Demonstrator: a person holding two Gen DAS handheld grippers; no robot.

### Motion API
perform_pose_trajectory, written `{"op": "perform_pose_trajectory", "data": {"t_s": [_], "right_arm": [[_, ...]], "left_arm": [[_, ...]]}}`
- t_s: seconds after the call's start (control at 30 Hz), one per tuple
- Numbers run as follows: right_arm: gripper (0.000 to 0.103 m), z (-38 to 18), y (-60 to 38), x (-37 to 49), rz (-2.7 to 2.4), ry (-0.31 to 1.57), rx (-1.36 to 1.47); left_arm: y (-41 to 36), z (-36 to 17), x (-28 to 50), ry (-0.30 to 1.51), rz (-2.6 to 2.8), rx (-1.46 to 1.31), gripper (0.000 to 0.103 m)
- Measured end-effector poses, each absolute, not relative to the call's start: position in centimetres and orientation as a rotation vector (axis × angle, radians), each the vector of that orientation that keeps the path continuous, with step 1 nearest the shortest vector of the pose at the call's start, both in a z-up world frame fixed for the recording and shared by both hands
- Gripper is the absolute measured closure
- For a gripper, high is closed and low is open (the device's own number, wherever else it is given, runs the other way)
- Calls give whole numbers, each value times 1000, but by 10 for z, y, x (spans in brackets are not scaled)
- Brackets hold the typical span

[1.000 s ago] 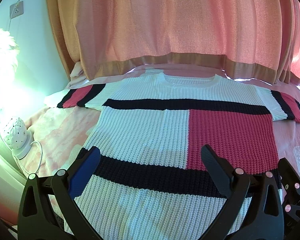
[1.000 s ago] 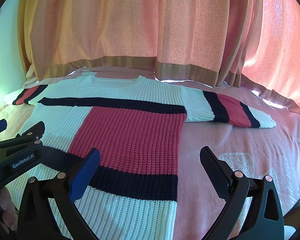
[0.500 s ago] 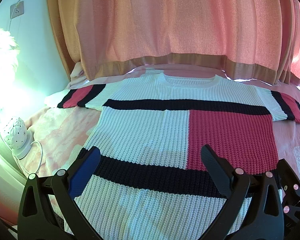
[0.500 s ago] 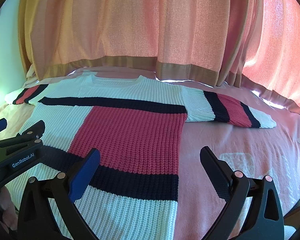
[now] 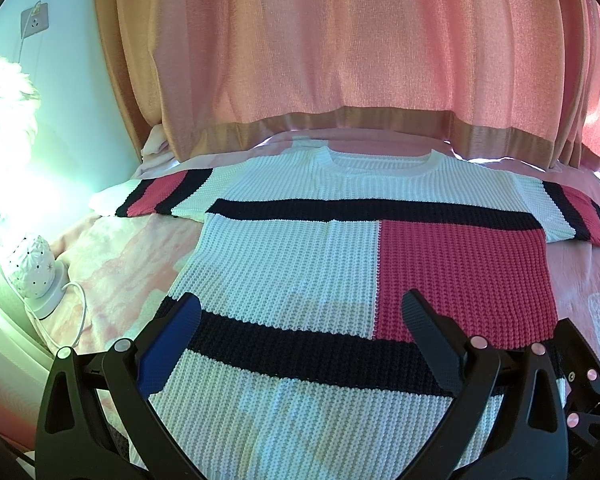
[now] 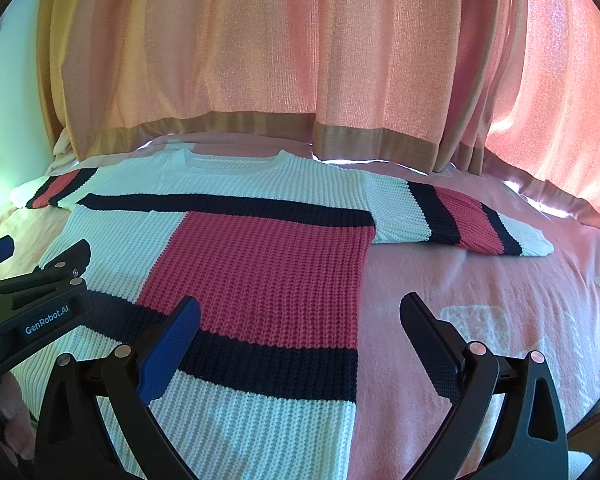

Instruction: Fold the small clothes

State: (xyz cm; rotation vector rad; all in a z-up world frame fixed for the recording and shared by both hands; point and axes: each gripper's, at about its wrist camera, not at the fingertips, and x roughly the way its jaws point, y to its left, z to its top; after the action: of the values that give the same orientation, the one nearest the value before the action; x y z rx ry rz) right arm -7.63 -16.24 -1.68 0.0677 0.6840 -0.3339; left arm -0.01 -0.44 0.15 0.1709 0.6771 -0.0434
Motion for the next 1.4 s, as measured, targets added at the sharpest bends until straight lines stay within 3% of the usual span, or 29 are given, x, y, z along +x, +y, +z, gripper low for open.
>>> {"op": "perform_pose_trajectory", "data": {"t_s": [0.9, 1.03, 1.2, 1.33, 1.4], "right_arm": [[5, -18, -159, -76, -322, 679, 69], [5, 0, -169, -91, -230, 587, 79], [5, 44, -233, -146, -53, 459, 141], [5, 45, -322, -169, -146, 517, 184], [5, 29, -388, -167, -185, 551, 356]], "left_arm": [[-5, 4, 1, 680, -48, 163, 5], [-1, 17, 0, 634, -79, 111, 5], [15, 42, 4, 596, -117, -26, 5], [18, 44, 16, 589, -66, -91, 5], [10, 41, 19, 594, -56, -80, 5]]}}
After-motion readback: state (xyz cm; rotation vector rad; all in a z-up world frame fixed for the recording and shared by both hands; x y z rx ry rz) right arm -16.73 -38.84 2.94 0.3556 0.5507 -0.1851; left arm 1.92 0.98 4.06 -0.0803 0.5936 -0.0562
